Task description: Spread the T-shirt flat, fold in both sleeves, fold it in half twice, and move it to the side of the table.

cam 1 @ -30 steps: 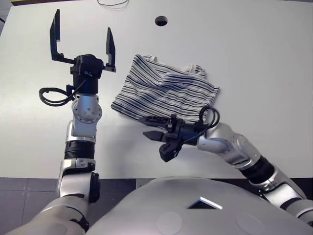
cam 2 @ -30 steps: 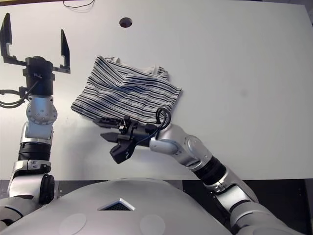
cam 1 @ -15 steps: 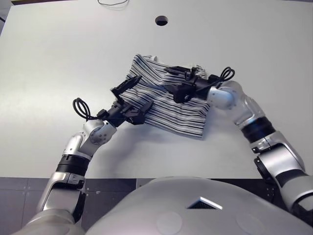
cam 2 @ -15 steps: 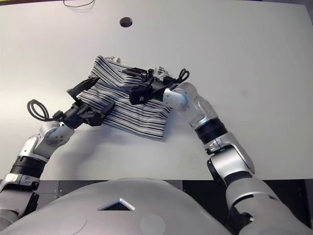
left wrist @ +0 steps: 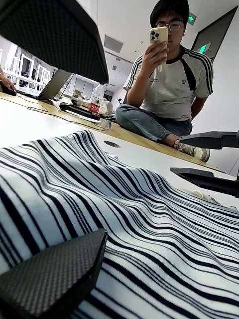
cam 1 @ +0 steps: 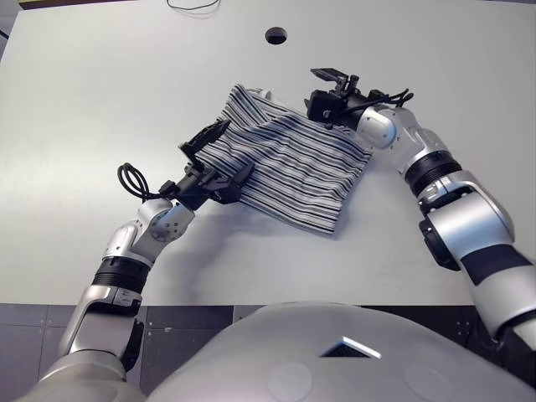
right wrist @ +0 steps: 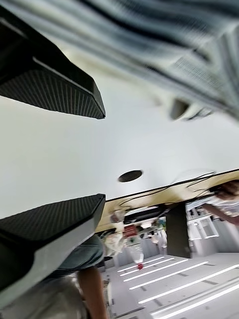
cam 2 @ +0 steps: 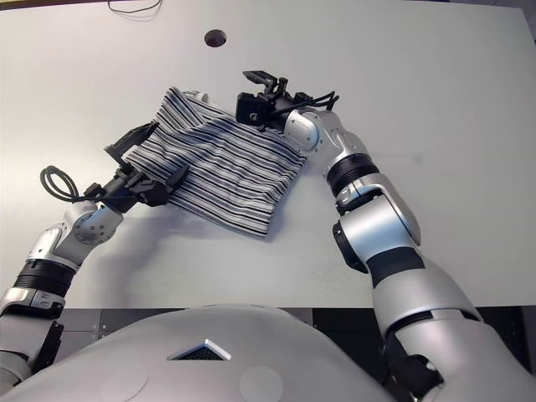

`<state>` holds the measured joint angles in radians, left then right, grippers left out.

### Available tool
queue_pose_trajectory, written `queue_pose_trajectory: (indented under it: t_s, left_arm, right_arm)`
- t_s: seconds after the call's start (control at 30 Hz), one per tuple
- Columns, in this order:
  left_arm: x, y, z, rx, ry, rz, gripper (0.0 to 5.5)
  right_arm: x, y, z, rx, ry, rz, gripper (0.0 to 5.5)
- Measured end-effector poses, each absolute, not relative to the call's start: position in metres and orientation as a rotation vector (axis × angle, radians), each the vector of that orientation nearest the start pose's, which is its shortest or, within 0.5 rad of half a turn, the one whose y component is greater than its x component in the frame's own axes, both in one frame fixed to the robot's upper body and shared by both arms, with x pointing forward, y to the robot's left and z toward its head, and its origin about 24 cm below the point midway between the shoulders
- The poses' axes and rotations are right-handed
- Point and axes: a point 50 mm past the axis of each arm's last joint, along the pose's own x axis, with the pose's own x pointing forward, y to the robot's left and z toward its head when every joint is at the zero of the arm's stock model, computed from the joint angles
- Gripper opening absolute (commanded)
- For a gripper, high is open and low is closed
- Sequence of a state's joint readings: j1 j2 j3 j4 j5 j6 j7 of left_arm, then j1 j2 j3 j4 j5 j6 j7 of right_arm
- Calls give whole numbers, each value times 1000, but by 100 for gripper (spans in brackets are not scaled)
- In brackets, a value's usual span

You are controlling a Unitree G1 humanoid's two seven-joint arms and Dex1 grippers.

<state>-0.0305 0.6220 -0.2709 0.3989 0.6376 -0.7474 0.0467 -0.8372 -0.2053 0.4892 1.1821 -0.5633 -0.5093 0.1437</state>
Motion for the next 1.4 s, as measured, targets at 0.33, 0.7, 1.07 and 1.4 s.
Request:
queue_pose_trajectory:
  t_s: [0.33, 0.7, 1.07, 1.4]
  left_arm:
    - [217, 203, 14, 1061, -310, -597, 547]
    - [228, 219, 66, 957, -526, -198, 547]
    - [237, 258, 95, 813, -554, 147, 547]
    - [237, 271, 92, 822, -513, 196, 547]
  right_arm:
    - [329, -100, 68, -989, -408, 811, 279]
    - [309, -150, 23, -1410, -196, 915, 279]
    - [276, -169, 22, -1585, -339, 1061, 279]
    - [162, -109, 30, -1269, -466, 1379, 279]
